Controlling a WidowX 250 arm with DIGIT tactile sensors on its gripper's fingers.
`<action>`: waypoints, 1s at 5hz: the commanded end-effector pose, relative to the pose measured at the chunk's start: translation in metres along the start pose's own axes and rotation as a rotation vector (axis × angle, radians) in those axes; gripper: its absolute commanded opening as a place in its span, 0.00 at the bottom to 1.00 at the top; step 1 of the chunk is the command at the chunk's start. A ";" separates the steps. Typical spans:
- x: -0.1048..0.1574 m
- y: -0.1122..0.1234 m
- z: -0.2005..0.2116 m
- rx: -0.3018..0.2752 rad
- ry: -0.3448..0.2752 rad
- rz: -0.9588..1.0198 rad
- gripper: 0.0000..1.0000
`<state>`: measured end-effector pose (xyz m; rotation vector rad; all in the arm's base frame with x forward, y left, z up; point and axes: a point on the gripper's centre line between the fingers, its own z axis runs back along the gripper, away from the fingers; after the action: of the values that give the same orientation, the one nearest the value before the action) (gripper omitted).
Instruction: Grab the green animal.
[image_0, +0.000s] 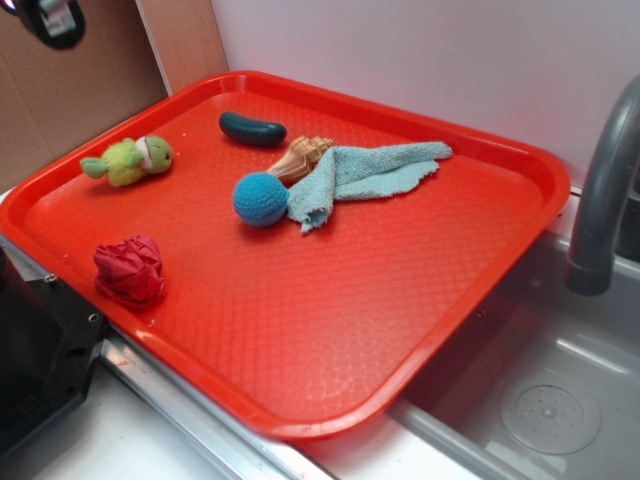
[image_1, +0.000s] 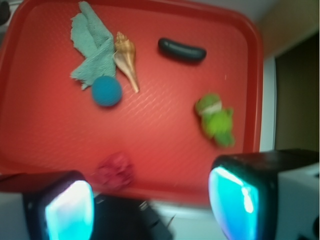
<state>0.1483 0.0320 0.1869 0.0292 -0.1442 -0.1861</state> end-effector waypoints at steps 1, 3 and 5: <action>-0.001 0.069 -0.053 0.055 -0.036 -0.096 1.00; 0.007 0.108 -0.106 0.034 0.025 -0.141 1.00; 0.041 0.084 -0.157 -0.069 0.045 -0.222 1.00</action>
<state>0.2146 0.1080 0.0309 -0.0487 -0.0551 -0.3871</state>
